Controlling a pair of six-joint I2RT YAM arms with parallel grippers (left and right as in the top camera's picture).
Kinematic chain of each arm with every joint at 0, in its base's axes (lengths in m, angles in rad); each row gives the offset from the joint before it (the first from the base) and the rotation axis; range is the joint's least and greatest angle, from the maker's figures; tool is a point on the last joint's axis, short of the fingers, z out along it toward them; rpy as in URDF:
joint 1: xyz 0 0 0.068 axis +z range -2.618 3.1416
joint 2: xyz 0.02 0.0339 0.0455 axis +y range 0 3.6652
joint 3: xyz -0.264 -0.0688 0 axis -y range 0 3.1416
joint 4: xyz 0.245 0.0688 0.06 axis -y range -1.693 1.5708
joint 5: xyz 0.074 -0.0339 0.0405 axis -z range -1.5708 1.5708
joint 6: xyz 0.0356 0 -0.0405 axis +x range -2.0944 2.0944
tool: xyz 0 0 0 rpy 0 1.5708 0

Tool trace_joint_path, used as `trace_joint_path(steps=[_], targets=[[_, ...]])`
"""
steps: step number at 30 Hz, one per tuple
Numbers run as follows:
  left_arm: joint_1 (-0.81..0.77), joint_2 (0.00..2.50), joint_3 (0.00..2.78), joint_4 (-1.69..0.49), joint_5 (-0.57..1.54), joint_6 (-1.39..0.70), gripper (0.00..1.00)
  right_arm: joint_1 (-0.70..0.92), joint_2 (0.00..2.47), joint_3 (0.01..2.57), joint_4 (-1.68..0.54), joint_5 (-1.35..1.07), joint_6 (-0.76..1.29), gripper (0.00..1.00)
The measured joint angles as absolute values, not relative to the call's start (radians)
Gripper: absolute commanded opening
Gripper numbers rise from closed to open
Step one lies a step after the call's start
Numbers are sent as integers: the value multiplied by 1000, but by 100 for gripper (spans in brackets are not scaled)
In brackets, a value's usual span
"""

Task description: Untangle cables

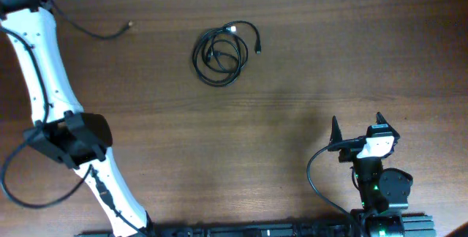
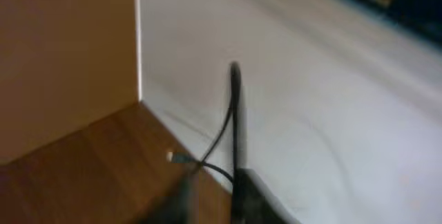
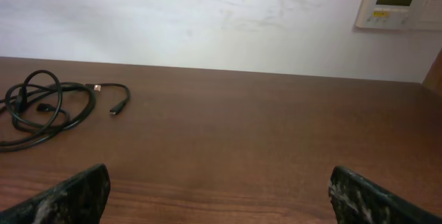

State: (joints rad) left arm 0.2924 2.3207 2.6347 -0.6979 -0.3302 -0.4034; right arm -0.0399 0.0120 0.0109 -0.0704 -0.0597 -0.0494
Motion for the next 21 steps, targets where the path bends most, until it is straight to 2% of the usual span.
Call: trace_joint_path(steps=[1, 6, 15, 21], targets=[[311, 2341, 2635, -706, -316, -400, 66, -40, 12, 11, -70, -60, -50, 98], [382, 2426, 2634, -774, -237, -397, 86, -40, 12, 11, -70, -60, -49, 98], [425, 2452, 2633, -965, -175, -397, 87, -40, 12, 11, -70, -60, -49, 98], [425, 2469, 2633, -977, -117, -397, 96, -40, 12, 11, -70, -60, -49, 98]])
